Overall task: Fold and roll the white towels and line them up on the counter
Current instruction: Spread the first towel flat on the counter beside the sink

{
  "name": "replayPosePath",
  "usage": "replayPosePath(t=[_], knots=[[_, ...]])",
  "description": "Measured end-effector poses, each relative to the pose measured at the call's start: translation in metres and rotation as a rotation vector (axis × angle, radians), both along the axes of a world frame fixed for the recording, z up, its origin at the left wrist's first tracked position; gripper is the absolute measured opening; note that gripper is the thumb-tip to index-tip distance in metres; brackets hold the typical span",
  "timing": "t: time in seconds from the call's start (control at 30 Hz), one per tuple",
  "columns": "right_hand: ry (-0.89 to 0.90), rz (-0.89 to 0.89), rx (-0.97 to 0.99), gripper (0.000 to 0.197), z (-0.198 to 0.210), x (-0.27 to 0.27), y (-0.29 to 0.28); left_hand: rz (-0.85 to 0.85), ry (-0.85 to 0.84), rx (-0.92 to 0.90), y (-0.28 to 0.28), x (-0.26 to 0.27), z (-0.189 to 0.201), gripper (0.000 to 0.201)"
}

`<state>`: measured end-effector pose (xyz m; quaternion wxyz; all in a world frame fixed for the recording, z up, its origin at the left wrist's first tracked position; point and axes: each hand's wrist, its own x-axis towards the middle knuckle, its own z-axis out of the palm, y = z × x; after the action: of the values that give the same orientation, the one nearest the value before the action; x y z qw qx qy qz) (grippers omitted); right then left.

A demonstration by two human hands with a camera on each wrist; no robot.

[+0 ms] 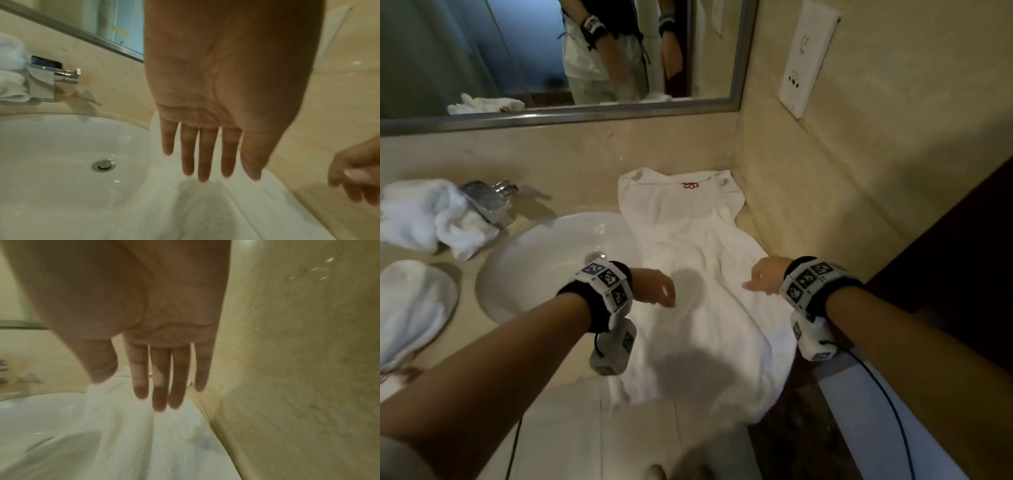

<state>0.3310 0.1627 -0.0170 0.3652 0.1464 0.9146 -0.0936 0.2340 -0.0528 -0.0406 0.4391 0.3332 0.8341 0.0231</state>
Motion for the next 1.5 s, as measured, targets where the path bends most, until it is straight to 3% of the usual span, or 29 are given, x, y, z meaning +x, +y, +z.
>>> replayPosePath(t=[0.07,0.13,0.3,0.43,0.53,0.7,0.83,1.07,1.3,1.5], knots=[[0.221,-0.050,0.013,0.042,-0.011,-0.007,0.009,0.063,0.187,0.081,0.002,-0.012,-0.013,0.036],[0.272,-0.093,-0.044,0.039,-0.038,-0.012,0.017,0.131,0.208,0.119,0.006,-0.020,-0.035,0.037],[0.174,-0.037,-0.122,0.058,-0.105,-0.015,0.017,0.219,0.155,0.220,0.020,-0.023,-0.092,0.045],[0.060,-0.044,-0.063,0.069,-0.128,-0.015,0.034,0.124,0.193,0.197,0.021,-0.019,-0.115,0.059],[0.024,-0.094,-0.001,0.069,-0.131,-0.015,0.052,0.085,0.282,0.101,0.015,-0.026,-0.114,0.053],[0.017,-0.066,-0.010,0.054,-0.106,-0.035,0.059,0.043,0.188,-0.021,0.025,-0.043,-0.091,0.041],[0.260,-0.137,-0.011,0.041,-0.094,-0.063,0.064,0.141,0.286,0.084,0.035,-0.070,-0.077,0.032],[0.487,-0.297,-0.058,0.034,-0.092,-0.133,0.072,0.215,0.341,0.169,0.067,-0.130,-0.076,0.045],[0.480,-0.365,-0.119,0.040,-0.114,-0.201,0.083,0.258,0.345,0.224,0.096,-0.206,-0.097,0.053],[0.444,-0.380,-0.122,0.018,-0.140,-0.234,0.092,0.300,0.360,0.270,0.103,-0.246,-0.118,0.048]])
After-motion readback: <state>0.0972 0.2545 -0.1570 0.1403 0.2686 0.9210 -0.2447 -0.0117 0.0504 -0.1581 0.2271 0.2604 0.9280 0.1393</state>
